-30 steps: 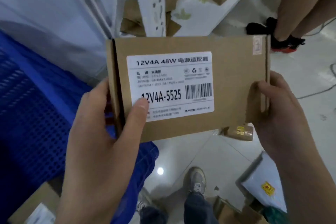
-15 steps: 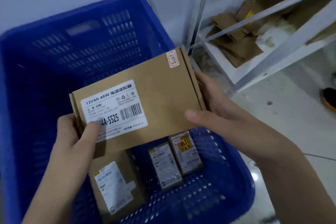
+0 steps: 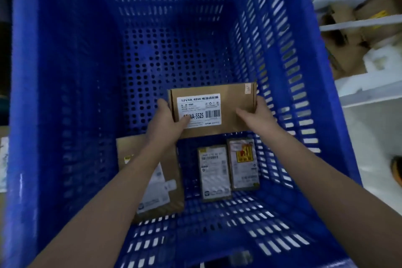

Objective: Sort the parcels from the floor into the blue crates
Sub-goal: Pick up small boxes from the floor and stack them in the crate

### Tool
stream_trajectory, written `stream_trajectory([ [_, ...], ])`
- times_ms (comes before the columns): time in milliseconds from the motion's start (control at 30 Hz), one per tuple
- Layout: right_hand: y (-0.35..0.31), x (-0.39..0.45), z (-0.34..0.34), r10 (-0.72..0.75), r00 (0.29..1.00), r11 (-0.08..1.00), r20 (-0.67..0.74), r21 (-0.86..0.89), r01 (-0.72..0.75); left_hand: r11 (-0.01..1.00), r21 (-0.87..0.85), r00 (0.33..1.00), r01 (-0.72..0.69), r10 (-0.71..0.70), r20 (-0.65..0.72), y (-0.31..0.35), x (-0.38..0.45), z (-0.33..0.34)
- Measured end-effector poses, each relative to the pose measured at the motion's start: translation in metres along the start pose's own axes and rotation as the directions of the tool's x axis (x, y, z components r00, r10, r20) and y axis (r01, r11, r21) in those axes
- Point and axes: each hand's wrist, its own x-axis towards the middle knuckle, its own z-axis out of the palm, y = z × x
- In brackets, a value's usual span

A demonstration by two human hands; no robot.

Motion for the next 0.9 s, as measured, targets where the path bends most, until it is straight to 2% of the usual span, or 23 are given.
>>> stream_trajectory([
  [133, 0.021, 0.020, 0.012, 0.006, 1.000, 0.998, -0.001, -0.066, -0.006, 0.997, 0.062, 0.999, -0.051, 0.051, -0.004, -0.020, 0.009, 0.011],
  [200, 0.029, 0.031, 0.018, 0.013, 1.000, 0.994, 0.024, -0.111, -0.010, 0.975, 0.206, 0.997, -0.081, 0.077, 0.027, -0.027, 0.014, 0.016],
  [267, 0.033, 0.041, 0.024, 0.014, 0.998, 0.983, 0.057, -0.182, -0.003, 0.908, 0.404, 0.993, -0.113, 0.097, 0.060, -0.032, 0.021, 0.021],
  [333, 0.039, 0.049, 0.028, 0.016, 0.997, 0.969, 0.079, -0.247, 0.004, 0.862, 0.492, 0.990, -0.123, 0.074, 0.117, -0.031, 0.031, 0.024],
  [500, 0.048, 0.057, 0.037, 0.045, 0.990, 0.909, 0.131, -0.417, 0.014, 0.881, 0.459, 0.966, -0.119, -0.005, 0.260, -0.027, 0.053, 0.032],
  [633, 0.052, 0.062, 0.041, 0.052, 0.993, 0.872, 0.108, -0.489, 0.008, 0.901, 0.414, 0.939, -0.127, -0.025, 0.344, -0.023, 0.068, 0.028],
  [767, 0.052, 0.060, 0.043, 0.059, 0.994, 0.775, 0.097, -0.632, 0.016, 0.907, 0.399, 0.941, -0.134, -0.010, 0.338, -0.025, 0.073, 0.027],
  [900, 0.050, 0.058, 0.042, 0.092, 0.989, 0.690, 0.118, -0.723, 0.022, 0.915, 0.376, 0.962, -0.144, 0.039, 0.271, -0.027, 0.072, 0.032],
])
